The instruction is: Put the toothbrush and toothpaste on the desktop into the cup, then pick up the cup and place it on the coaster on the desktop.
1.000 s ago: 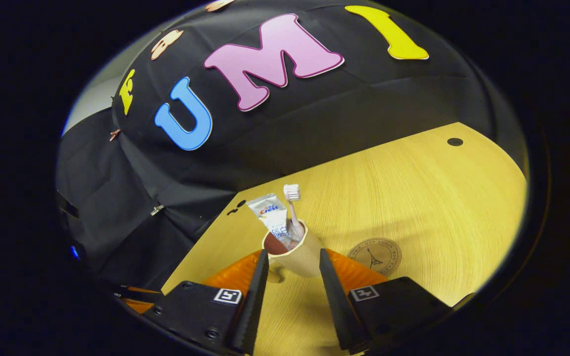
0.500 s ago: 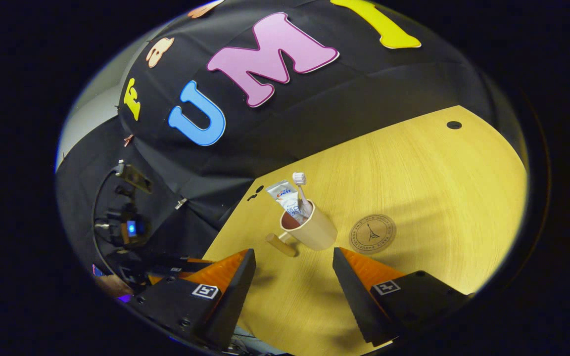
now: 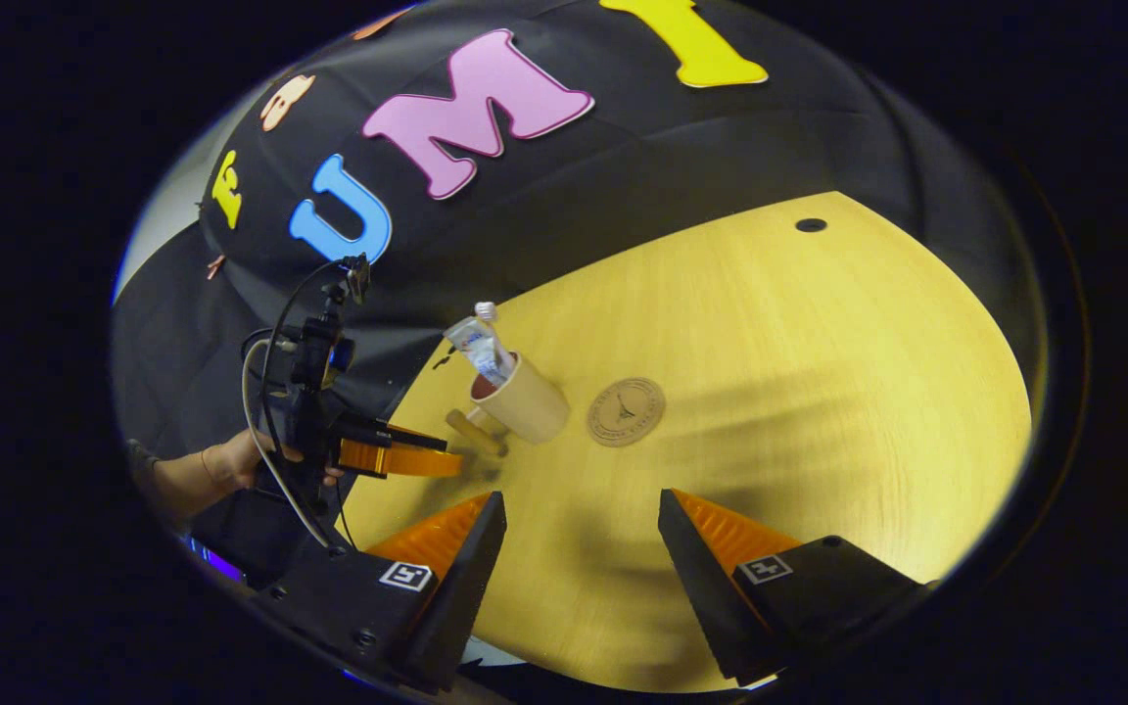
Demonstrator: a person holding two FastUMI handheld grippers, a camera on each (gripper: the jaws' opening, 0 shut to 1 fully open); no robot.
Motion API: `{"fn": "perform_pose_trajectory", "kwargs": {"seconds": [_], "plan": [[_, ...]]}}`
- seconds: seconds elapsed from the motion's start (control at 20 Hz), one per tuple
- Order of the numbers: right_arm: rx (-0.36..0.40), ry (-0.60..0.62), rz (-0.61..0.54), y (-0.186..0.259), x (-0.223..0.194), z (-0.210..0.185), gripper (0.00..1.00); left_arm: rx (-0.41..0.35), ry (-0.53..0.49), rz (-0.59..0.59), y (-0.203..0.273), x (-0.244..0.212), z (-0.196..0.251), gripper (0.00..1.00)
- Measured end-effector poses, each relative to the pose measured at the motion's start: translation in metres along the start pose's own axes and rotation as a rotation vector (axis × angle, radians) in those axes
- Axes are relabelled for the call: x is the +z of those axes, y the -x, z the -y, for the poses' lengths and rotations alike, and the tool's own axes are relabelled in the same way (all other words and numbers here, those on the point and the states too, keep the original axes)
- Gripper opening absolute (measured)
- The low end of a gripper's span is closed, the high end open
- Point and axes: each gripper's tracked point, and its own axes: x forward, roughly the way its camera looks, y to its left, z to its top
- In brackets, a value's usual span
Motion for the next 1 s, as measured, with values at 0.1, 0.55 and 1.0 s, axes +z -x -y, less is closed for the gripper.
{"fn": "perform_pose_trajectory", "kwargs": {"seconds": [0.1, 0.55, 1.0], "plan": [[-0.013, -0.046, 0.003, 0.007, -0.001, 0.01, 0.96, 0.024, -0.01, -0.022, -0.012, 0.006, -0.006, 0.77], [-0.059, -0.11, -0.009, 0.013, -0.001, 0.046, 0.97, 0.047, -0.055, -0.125, -0.043, 0.019, -0.012, 0.77], [-0.074, -0.147, -0.018, 0.011, -0.003, 0.064, 0.97, 0.071, -0.073, -0.175, -0.06, 0.032, -0.012, 0.48]]}}
